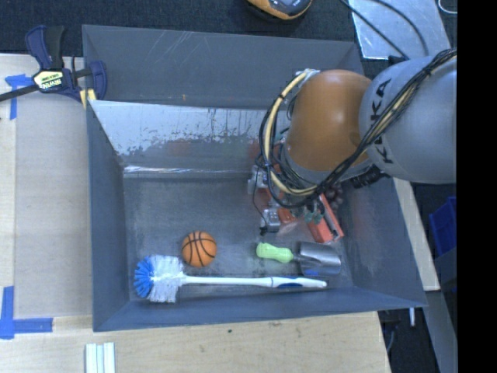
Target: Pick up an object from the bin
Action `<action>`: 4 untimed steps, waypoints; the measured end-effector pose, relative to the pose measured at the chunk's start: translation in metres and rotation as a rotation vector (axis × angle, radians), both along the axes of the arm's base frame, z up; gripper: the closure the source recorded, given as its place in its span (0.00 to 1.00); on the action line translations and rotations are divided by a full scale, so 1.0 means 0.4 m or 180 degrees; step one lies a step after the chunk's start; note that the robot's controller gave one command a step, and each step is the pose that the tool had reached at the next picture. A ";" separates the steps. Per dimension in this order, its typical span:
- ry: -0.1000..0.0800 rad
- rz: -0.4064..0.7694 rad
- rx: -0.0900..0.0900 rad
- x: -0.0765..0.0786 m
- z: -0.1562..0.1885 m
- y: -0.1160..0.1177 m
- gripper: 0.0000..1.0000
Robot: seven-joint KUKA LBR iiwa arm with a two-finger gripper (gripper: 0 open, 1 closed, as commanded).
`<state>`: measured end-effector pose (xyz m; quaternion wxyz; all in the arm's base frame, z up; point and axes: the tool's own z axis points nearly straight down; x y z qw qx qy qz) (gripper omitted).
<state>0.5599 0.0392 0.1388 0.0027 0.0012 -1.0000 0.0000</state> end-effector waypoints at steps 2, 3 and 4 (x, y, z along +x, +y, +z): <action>-0.0027 -0.0277 0.0025 0.057 -0.083 -0.156 0.00; -0.0072 -0.0332 0.0065 0.050 -0.166 -0.160 0.00; -0.0058 -0.0449 0.0093 0.081 -0.157 -0.171 0.00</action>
Offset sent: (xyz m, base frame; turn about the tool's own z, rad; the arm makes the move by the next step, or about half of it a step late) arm 0.0201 -0.0643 -0.0331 0.0881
